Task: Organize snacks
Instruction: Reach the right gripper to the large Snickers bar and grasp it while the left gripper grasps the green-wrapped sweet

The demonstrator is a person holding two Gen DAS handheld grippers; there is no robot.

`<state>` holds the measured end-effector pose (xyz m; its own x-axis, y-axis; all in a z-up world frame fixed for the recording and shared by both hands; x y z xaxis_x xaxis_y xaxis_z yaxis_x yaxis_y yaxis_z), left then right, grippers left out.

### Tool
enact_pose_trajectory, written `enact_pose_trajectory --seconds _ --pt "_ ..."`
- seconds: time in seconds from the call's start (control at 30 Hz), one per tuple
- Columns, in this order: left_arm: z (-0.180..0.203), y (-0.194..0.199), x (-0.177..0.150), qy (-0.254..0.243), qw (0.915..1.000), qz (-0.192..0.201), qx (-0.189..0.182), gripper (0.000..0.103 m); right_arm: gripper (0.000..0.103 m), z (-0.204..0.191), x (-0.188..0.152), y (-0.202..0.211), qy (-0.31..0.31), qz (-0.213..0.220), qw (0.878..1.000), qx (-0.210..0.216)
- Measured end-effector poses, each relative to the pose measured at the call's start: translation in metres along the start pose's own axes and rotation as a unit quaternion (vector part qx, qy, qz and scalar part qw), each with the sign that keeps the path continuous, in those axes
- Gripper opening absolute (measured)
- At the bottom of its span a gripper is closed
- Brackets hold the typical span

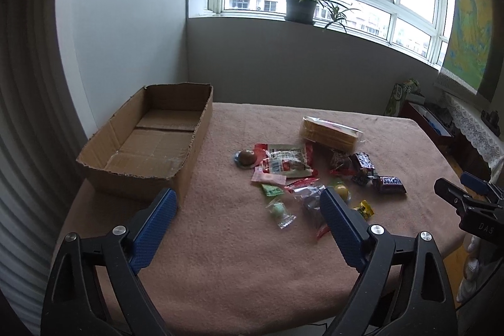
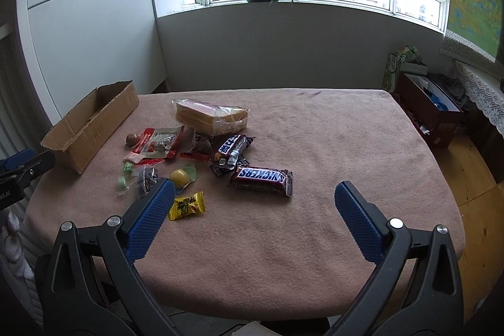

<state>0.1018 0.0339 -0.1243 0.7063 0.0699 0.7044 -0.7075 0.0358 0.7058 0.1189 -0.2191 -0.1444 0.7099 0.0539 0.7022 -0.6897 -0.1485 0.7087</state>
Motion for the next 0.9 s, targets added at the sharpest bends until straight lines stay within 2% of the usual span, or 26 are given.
enact_pose_trajectory --seconds 0.1,0.2,0.23,0.3,0.37,0.43,0.5,0.63,0.9 --pt "0.001 -0.012 -0.009 0.004 0.9997 -0.021 -0.014 0.084 0.097 -0.007 -0.008 -0.013 0.004 -0.022 0.999 0.027" --pt "0.001 -0.027 -0.018 0.013 0.9984 -0.046 -0.029 0.081 0.096 -0.007 -0.013 -0.026 -0.009 -0.046 0.998 0.051" --pt "0.002 -0.032 -0.021 0.016 0.9978 -0.054 -0.036 0.079 0.091 -0.007 -0.014 -0.031 -0.014 -0.053 0.997 0.058" --pt "0.002 -0.041 -0.027 0.018 0.9965 -0.069 -0.043 0.072 0.088 -0.007 -0.017 -0.04 -0.016 -0.069 0.995 0.064" --pt "0.002 -0.049 -0.03 0.021 0.9955 -0.08 -0.046 0.07 0.087 -0.007 -0.019 -0.046 -0.016 -0.079 0.995 0.066" --pt "0.003 -0.057 -0.031 0.02 0.9942 -0.09 -0.054 0.064 0.076 -0.006 -0.019 -0.053 -0.012 -0.084 0.994 0.063" --pt "0.005 -0.064 -0.031 0.018 0.9932 -0.098 -0.06 0.057 0.072 -0.002 -0.016 -0.059 -0.009 -0.09 0.994 0.06" --pt "0.01 -0.079 -0.028 0.018 0.9912 -0.11 -0.072 0.055 0.07 0.011 -0.002 -0.072 -0.002 -0.094 0.994 0.048" --pt "0.018 -0.105 -0.031 0.016 0.9869 -0.138 -0.083 0.047 0.067 0.032 0.027 -0.101 -0.016 -0.109 0.991 0.081"
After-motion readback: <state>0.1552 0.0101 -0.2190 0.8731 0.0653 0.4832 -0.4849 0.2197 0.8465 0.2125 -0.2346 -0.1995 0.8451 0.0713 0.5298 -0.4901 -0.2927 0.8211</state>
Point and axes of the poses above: each gripper's, at about its wrist camera, not at the fingertips, and y roughly against the way its jaws point, z to its right, x to its top, the point moved 8 cm from there along -y, roughly the way its jaws point, and after that the axes turned 7 degrees about -z, right-handed, at the moved point
